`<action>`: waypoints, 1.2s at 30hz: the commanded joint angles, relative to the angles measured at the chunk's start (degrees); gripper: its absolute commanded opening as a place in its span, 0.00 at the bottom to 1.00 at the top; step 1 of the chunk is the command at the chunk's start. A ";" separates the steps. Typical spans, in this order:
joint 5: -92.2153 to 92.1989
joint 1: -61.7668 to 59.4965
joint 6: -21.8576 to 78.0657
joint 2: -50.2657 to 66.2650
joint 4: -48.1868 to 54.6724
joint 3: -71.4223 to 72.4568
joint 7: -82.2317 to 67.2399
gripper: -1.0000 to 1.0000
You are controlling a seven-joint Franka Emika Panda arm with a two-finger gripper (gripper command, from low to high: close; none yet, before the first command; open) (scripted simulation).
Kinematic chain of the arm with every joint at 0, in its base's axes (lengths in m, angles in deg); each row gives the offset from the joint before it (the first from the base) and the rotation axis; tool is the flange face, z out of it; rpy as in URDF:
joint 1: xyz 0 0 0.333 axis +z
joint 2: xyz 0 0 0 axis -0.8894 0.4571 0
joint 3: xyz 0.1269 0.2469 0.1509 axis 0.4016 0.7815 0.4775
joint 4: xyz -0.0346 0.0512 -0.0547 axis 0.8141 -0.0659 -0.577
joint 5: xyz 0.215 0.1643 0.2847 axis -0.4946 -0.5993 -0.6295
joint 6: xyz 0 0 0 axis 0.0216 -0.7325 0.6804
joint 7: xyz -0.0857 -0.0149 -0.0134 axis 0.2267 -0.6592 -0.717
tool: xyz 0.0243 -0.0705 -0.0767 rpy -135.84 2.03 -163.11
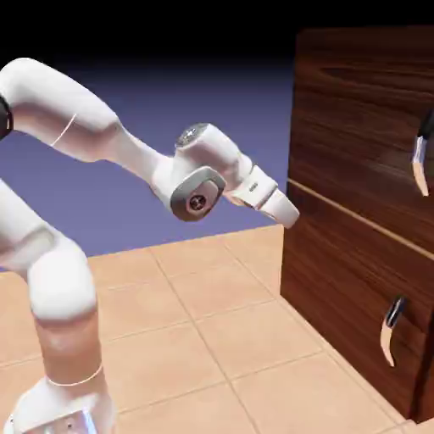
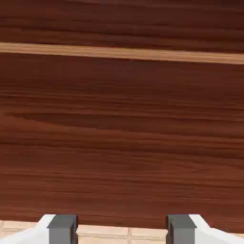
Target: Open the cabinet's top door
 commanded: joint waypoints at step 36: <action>89.71 32.93 -4.96 -10.17 27.35 -38.16 -31.90 0.50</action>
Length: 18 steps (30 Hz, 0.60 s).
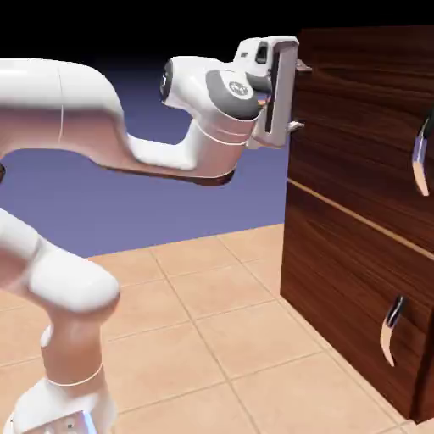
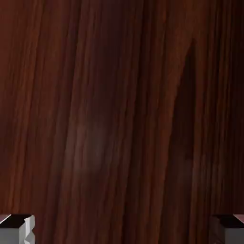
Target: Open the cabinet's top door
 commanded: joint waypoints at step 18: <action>44.86 16.47 -2.48 -5.08 13.68 -19.08 -15.95 0.50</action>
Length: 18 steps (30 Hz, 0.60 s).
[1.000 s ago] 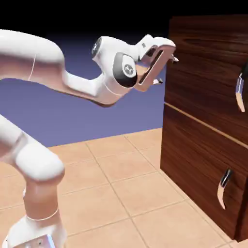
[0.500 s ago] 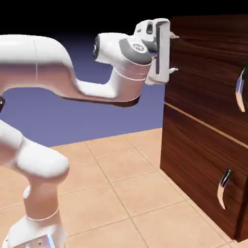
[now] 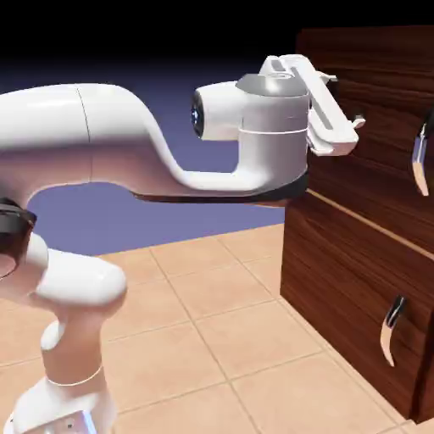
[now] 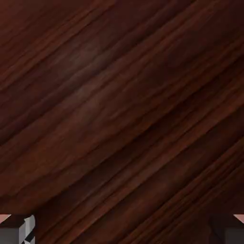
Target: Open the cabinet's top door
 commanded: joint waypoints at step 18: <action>28.44 20.82 -0.99 -1.01 16.38 -18.61 -10.13 0.50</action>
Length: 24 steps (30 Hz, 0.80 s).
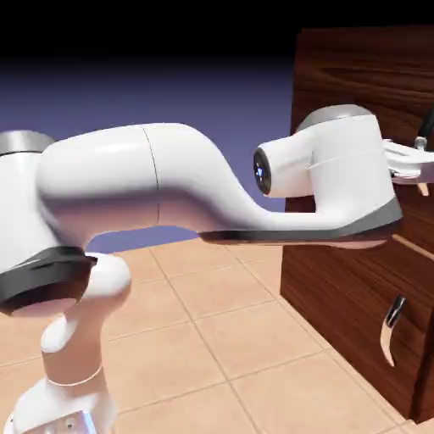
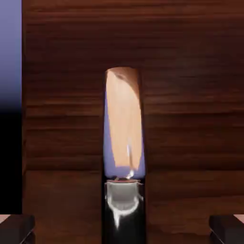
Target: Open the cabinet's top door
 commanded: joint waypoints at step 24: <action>-6.29 -43.17 12.25 6.12 -27.23 30.48 11.68 0.00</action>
